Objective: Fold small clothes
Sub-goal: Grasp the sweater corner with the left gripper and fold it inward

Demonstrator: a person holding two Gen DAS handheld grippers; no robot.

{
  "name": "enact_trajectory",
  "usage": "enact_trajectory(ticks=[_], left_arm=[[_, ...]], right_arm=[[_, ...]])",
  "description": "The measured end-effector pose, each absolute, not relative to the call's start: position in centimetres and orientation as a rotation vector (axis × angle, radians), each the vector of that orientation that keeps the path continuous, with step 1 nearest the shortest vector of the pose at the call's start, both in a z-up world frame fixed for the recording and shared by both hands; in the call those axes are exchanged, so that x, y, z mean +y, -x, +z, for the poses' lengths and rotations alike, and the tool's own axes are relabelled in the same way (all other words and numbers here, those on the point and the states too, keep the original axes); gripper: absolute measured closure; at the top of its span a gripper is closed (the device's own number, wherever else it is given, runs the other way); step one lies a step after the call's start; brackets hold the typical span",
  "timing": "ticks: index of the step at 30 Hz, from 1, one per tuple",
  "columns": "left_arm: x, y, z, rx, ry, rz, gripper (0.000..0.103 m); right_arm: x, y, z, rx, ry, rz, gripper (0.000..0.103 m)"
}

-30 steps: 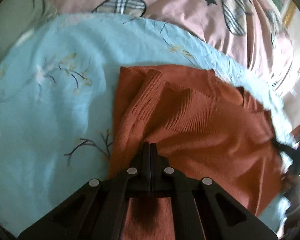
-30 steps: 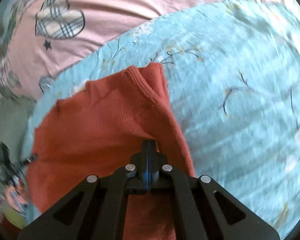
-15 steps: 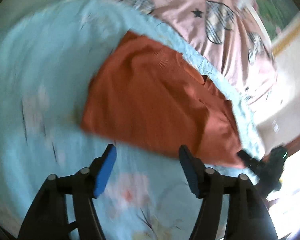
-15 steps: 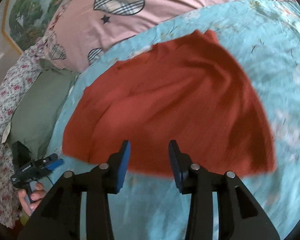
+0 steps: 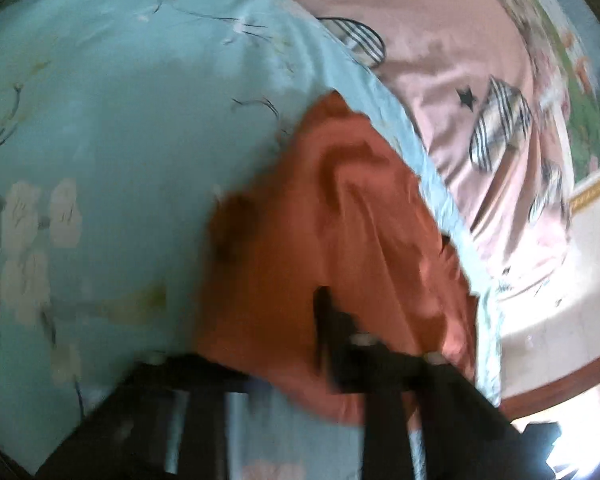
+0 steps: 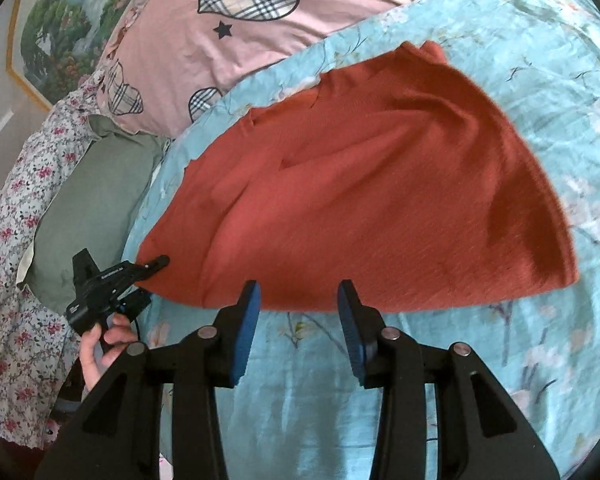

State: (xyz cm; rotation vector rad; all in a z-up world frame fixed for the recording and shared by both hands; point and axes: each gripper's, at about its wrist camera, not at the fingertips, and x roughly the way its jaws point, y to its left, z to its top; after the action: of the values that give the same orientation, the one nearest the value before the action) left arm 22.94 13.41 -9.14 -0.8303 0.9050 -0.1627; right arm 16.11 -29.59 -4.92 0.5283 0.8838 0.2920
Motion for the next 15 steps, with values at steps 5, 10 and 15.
enact_trajectory(ticks=[5, 10, 15], left_arm=[[14.4, -23.5, -8.3, 0.866, 0.825, -0.145, 0.092], [13.1, -23.1, -8.3, 0.892, 0.775, -0.134, 0.076], [11.4, -23.1, -6.5, 0.866, 0.69, -0.14, 0.094]], right_arm=[[-31.2, -16.2, -4.6, 0.869, -0.547, 0.264, 0.061], [-31.5, -16.7, -4.9, 0.868, -0.563, 0.271, 0.061], [-31.9, -17.4, -4.9, 0.866, -0.576, 0.295, 0.061]])
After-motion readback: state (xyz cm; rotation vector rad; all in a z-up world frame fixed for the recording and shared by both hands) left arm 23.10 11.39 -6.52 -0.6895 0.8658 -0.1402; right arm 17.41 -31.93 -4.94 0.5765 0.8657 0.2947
